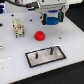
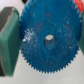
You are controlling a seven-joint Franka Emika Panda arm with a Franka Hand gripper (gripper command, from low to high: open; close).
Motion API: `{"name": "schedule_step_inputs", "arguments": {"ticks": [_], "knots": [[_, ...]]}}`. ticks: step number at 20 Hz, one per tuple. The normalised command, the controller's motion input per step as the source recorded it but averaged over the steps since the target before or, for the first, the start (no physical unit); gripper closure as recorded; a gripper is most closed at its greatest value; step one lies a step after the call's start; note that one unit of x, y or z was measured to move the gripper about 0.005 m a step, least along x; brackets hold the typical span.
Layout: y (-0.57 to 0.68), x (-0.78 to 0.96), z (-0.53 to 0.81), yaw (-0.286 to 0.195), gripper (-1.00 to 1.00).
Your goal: Insert the blue gear onto the right peg, followed by the red gear
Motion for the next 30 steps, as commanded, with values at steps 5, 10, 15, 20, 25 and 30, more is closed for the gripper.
{"name": "schedule_step_inputs", "arguments": {"ticks": [5,10,15,20,25,30], "knots": [[-0.15,0.88,0.39,0.000,1.00],[-0.17,0.88,0.27,0.000,1.00],[-0.18,0.84,0.19,0.000,1.00],[-0.16,0.71,0.06,0.000,1.00],[-0.17,0.60,-0.01,0.000,1.00],[-0.10,0.42,-0.05,0.000,1.00]]}}
